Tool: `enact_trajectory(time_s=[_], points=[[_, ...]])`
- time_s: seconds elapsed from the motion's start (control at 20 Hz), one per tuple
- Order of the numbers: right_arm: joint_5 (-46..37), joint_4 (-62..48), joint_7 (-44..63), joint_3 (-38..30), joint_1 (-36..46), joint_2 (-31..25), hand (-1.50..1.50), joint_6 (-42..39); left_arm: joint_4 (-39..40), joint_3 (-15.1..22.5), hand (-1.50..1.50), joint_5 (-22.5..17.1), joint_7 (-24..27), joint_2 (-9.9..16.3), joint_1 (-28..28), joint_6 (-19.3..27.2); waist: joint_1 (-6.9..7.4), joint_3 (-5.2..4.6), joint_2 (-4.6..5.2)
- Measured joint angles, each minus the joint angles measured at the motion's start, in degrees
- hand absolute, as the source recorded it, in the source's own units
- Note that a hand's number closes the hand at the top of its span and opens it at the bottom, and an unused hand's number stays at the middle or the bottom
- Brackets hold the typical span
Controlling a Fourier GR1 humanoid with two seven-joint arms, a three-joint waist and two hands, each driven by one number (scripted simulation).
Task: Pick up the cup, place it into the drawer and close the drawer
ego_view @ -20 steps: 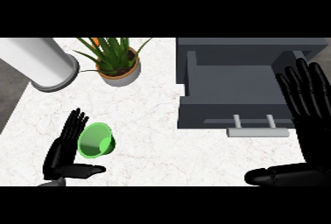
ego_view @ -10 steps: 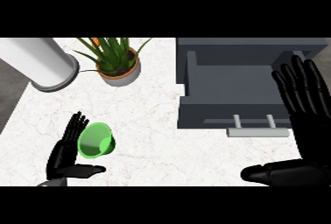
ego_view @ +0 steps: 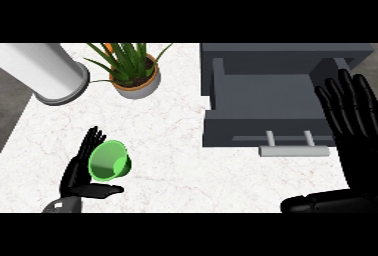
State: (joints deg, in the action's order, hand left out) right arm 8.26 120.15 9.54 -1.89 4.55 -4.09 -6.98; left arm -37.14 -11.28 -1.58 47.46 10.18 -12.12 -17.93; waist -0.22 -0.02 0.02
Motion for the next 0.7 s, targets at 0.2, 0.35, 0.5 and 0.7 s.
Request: enact_trajectory(time_s=[0.2, 0.35, 0.5, 0.7], points=[[-0.39, -0.93, 0.69, -0.24, 2.01, -0.10, -1.50, 0.69, 3.08, -0.04, -1.50, -0.47, 0.46, -0.62, -2.24, 0.19, 0.02, -0.01, 0.01], [-0.53, 0.03, 0.40, 0.41, 0.63, 0.21, -1.50, 0.42, 4.66, -0.59, -1.50, -1.55, -0.04, -0.36, -3.90, -0.50, -0.02, 0.00, 0.02], [0.86, -0.48, 0.57, -0.93, 1.26, -0.58, -1.50, -0.30, 7.79, -0.87, -1.50, -1.91, 0.78, -0.13, -5.29, -1.16, -0.11, -0.02, 0.06], [-0.06, 0.09, 0.80, 0.03, 0.72, -0.03, -1.50, 0.19, 11.30, -0.87, -1.50, -2.33, 1.33, -0.06, -7.05, -2.94, -0.23, -0.03, 0.09]])
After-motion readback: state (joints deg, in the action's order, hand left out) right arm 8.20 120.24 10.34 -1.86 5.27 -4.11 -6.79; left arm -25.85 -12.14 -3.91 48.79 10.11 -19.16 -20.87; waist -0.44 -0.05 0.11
